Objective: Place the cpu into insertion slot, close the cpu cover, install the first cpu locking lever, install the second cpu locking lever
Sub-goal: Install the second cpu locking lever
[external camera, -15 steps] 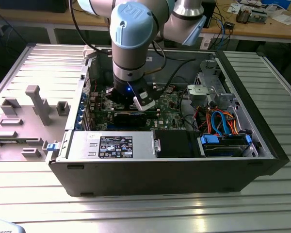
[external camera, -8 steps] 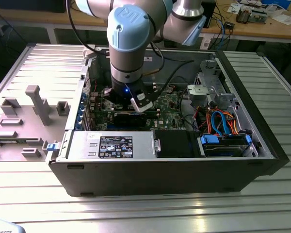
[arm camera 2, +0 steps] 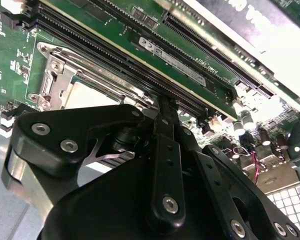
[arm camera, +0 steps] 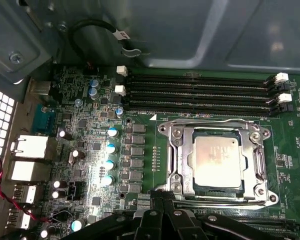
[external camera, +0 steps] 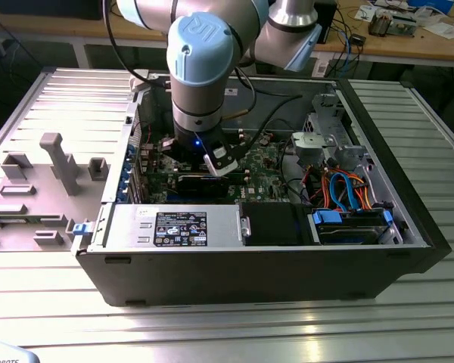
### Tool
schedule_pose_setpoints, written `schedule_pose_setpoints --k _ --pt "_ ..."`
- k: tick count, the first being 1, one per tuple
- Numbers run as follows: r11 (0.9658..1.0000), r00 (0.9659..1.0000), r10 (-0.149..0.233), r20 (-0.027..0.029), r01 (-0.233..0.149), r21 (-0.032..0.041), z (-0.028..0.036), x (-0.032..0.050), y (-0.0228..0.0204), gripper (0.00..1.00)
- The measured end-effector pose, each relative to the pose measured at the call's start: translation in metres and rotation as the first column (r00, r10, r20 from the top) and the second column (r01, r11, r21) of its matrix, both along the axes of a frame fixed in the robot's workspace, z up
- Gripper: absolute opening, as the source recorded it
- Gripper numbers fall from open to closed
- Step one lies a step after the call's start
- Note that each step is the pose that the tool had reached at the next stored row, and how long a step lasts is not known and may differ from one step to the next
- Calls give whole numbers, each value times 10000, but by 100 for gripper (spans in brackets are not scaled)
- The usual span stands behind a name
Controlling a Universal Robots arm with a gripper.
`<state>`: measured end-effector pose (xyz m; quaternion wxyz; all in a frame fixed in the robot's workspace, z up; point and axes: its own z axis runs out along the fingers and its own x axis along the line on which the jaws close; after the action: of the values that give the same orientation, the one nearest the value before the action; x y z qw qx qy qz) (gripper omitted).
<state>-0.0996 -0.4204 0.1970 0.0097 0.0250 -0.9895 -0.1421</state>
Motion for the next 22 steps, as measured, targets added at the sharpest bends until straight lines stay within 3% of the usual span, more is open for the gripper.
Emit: schedule_pose_setpoints --k 13,22 --pt "10000 10000 0 1 0 59 -7 -33 62 11" --pt "10000 10000 -1 1 1 4 1 -39 65 11"
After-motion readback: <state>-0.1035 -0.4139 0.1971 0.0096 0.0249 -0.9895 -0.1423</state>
